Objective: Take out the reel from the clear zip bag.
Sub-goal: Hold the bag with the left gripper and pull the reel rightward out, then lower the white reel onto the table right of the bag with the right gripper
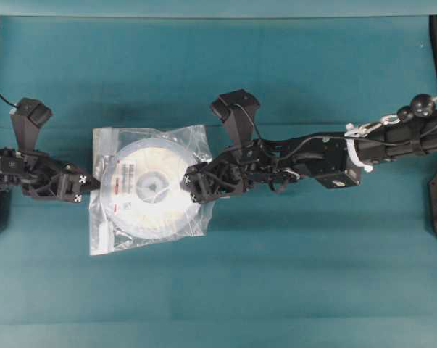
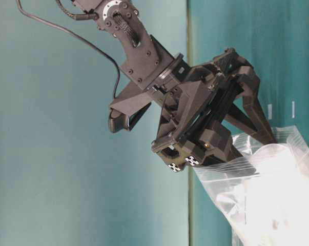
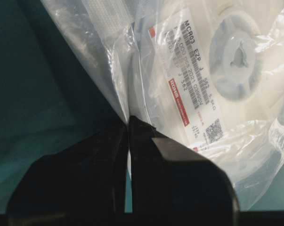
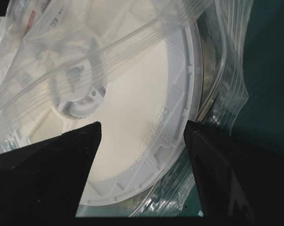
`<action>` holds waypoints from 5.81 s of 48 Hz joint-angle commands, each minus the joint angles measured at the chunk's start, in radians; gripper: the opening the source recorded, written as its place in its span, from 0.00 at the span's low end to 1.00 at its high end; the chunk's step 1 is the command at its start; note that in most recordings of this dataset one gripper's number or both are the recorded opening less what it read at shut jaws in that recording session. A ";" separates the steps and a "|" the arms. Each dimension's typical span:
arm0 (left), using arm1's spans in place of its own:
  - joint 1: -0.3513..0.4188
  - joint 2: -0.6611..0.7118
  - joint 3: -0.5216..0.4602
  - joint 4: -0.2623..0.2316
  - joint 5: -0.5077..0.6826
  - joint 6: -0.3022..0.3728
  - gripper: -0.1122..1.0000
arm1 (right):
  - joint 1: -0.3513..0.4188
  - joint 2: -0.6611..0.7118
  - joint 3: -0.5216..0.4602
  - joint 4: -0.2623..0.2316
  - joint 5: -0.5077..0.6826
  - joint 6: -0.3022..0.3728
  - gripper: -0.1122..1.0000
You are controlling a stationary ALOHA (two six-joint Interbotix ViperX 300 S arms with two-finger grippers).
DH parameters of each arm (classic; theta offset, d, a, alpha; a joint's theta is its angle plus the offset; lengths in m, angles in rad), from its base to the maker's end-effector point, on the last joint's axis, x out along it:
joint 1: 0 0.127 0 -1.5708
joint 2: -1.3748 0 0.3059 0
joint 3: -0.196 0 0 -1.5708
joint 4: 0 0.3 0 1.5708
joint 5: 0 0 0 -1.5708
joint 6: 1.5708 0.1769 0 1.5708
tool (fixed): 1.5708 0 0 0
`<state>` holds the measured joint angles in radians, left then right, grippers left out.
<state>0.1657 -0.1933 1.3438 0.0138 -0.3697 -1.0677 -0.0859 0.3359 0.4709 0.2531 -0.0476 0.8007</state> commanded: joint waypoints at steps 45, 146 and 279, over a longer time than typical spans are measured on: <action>0.002 0.000 -0.005 0.002 -0.002 0.003 0.10 | 0.000 -0.002 -0.015 0.006 0.020 0.014 0.28; 0.002 0.002 -0.006 0.003 0.002 0.005 0.10 | 0.000 -0.276 0.368 0.060 -0.028 0.014 0.20; 0.003 0.008 -0.025 0.003 0.003 0.006 0.10 | -0.038 -0.641 0.716 0.138 -0.014 0.014 0.14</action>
<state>0.1657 -0.1887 1.3330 0.0153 -0.3636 -1.0630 -0.1227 -0.2961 1.1934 0.3896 -0.0660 0.8084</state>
